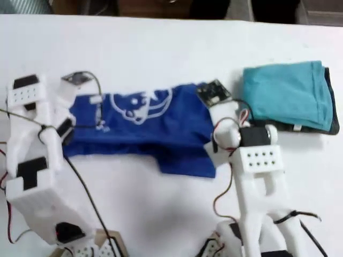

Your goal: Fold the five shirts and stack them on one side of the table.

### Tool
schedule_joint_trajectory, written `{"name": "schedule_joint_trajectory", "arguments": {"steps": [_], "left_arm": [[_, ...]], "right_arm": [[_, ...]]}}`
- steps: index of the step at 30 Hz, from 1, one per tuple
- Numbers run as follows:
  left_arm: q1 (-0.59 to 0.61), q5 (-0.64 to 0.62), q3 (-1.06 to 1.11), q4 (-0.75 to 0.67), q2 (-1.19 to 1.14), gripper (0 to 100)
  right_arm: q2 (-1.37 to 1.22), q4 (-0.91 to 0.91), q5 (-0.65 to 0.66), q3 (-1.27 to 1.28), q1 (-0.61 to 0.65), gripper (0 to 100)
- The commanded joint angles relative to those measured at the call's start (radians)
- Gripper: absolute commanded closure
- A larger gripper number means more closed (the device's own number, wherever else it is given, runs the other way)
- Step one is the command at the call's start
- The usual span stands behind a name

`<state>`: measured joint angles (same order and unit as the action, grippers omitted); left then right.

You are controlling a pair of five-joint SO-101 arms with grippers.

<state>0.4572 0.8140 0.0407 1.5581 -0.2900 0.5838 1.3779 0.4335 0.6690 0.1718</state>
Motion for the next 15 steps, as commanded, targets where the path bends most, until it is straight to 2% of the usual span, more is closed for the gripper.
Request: {"name": "schedule_joint_trajectory", "arguments": {"steps": [1, 9, 15], "left_arm": [[0.011, 0.011, 0.061, -0.054, 0.04, 97], [0.011, 0.011, 0.182, -0.192, 0.037, 97], [0.011, 0.009, 0.17, -0.19, 0.044, 97]], "right_arm": [[0.035, 0.01, 0.005, 0.032, -0.013, 97.8], [0.035, -0.099, 0.006, 0.192, -0.013, 97.8], [0.035, -0.16, 0.006, 0.233, -0.013, 97.8]]}}
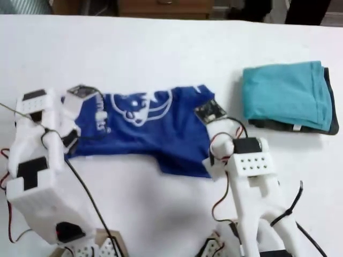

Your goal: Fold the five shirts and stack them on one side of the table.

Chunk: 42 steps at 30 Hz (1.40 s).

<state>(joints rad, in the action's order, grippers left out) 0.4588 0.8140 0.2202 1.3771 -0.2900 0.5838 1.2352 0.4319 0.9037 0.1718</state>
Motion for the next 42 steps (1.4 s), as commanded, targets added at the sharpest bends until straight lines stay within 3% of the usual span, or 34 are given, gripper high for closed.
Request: {"name": "schedule_joint_trajectory", "arguments": {"steps": [1, 5, 8, 13, 20, 24, 25, 33, 36, 42], "left_arm": [[0.009, 0.009, -0.01, -0.009, 0.044, 97], [0.009, 0.009, -0.018, 0.015, 0.044, 96], [0.009, 0.009, -0.068, 0.066, 0.044, 89], [0.009, 0.003, -0.239, 0.173, 0.044, 77], [0.009, 0.0, -0.581, 0.288, 0.035, 79], [-0.005, -0.098, -0.591, 0.216, 0.032, 99], [-0.008, -0.14, -0.578, 0.186, 0.028, 95], [-0.041, -0.416, -0.602, -0.006, -0.196, 98], [-0.044, -0.493, -0.682, 0.006, -0.295, 98], [-0.06, -0.5, -0.871, 0.097, -0.454, 98]], "right_arm": [[0.035, -0.018, 0.008, -0.003, -0.013, 97.7], [0.035, 0.01, 0.008, -0.006, -0.004, 90.5], [0.035, 0.051, 0.008, -0.037, -0.004, 81.0], [0.035, 0.105, 0.008, -0.135, -0.005, 81.2], [0.025, 0.11, -0.002, -0.322, -0.008, 82.8], [0.024, -0.013, -0.002, -0.356, -0.008, 99.1], [0.022, -0.047, -0.002, -0.356, -0.008, 96.5], [-0.306, -0.259, -0.002, -0.502, -0.005, 97.9], [-0.47, -0.257, -0.063, -0.687, 0.013, 97.9], [-0.773, -0.262, -0.239, -1.023, 0.11, 97.8]]}}
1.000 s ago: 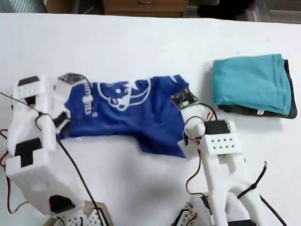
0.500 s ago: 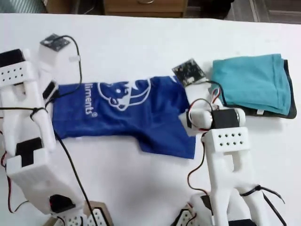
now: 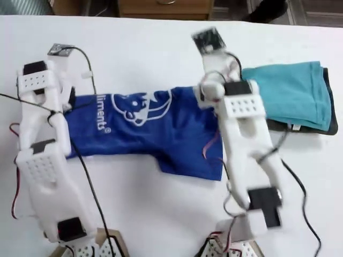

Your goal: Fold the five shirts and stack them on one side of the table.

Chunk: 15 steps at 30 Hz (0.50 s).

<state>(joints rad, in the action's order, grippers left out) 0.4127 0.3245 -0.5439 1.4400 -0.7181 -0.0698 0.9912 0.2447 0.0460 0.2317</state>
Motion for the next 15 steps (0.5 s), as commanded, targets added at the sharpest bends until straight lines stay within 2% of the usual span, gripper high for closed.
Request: {"name": "schedule_joint_trajectory", "arguments": {"steps": [1, 6, 15], "left_arm": [[-0.014, -0.011, -0.137, 0.043, -0.049, 98], [-0.009, -0.003, -0.265, 0.072, -0.166, 98], [0.044, 0.074, -0.524, 0.084, -0.353, 98]], "right_arm": [[-0.177, -0.018, -0.054, -0.206, 0.065, 97.8], [-0.437, -0.012, -0.054, -0.35, 0.067, 97.8], [-0.69, -0.01, -0.054, -0.548, -0.117, 97.8]]}}
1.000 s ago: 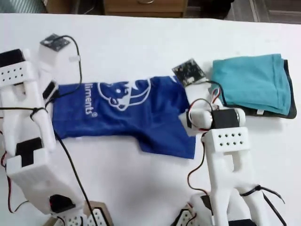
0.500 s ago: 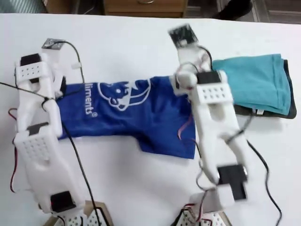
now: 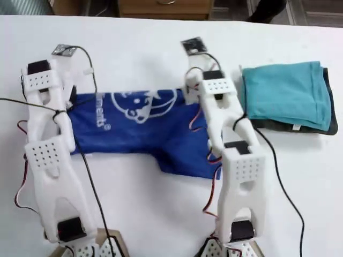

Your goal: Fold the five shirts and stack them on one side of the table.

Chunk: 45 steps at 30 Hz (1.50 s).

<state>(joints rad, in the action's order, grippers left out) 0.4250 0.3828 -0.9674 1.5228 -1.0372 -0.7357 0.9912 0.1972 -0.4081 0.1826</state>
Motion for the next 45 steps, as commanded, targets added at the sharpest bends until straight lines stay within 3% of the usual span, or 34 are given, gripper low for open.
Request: {"name": "schedule_joint_trajectory", "arguments": {"steps": [1, 8, 16, 22, 29, 34, 37, 45], "left_arm": [[0.032, 0.015, -0.133, 0.003, -0.051, 98], [0.009, 0.015, -0.298, 0.091, -0.121, 98], [-0.029, 0.011, -0.542, 0.269, -0.12, 98], [0.0, 0.012, -0.515, 0.27, -0.055, 98], [-0.003, 0.009, -0.117, 0.269, 0.287, 98], [-0.017, 0.011, 0.268, 0.218, 0.534, 97], [-0.014, 0.011, 0.538, 0.066, 0.671, 97], [-0.034, 0.015, 1.342, -0.427, 1.059, 97]], "right_arm": [[-0.038, -0.007, -0.006, -0.114, -0.081, 97.8], [-0.068, 0.153, -0.006, -0.261, -0.074, 97.8], [0.03, 0.452, -0.006, -0.488, -0.07, 97.8], [0.111, 0.679, 0.009, -0.566, -0.068, 97.8], [0.251, 0.779, 0.092, -0.508, -0.024, 97.8], [0.478, 0.777, 0.092, -0.209, 0.073, 97.8], [0.619, 0.722, 0.092, 0.046, 0.151, 97.8], [0.921, 0.325, 0.1, 0.746, 0.196, 97.8]]}}
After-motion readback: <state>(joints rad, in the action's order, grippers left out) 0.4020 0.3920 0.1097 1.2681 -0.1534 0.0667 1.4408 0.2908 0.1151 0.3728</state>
